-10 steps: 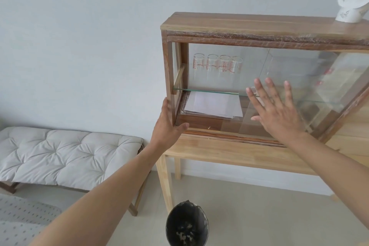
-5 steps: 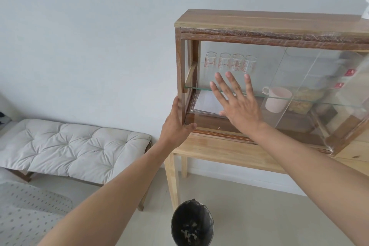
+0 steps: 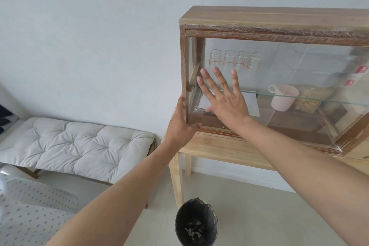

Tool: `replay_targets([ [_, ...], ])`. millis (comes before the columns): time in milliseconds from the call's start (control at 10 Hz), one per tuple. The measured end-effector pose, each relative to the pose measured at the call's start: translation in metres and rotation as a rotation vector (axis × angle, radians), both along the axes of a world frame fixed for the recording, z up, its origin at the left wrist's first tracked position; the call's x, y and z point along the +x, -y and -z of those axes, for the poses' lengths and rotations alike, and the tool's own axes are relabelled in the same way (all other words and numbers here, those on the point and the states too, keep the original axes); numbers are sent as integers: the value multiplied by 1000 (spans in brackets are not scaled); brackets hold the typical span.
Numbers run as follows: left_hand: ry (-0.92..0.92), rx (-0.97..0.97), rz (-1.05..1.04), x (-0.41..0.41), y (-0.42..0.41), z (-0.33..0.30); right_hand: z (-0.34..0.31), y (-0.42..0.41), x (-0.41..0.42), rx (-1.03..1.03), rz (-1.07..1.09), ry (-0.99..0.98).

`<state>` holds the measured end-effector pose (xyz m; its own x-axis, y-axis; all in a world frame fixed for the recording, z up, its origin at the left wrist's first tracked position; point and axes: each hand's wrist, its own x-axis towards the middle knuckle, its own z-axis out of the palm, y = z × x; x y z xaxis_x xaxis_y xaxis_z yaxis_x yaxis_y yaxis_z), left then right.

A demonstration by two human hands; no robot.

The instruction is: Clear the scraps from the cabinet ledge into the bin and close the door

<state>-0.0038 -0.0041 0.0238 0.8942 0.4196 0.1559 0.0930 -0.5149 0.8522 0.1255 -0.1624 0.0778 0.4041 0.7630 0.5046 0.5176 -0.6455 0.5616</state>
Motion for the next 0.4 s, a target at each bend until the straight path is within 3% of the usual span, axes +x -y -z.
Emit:
replay_targets([
  [200, -76, 67, 13, -2, -4, -7, 3, -3, -2, 39, -58, -57],
  [400, -222, 335, -48, -15, 18, -40, -12, 19, -29, 17, -95, -132],
])
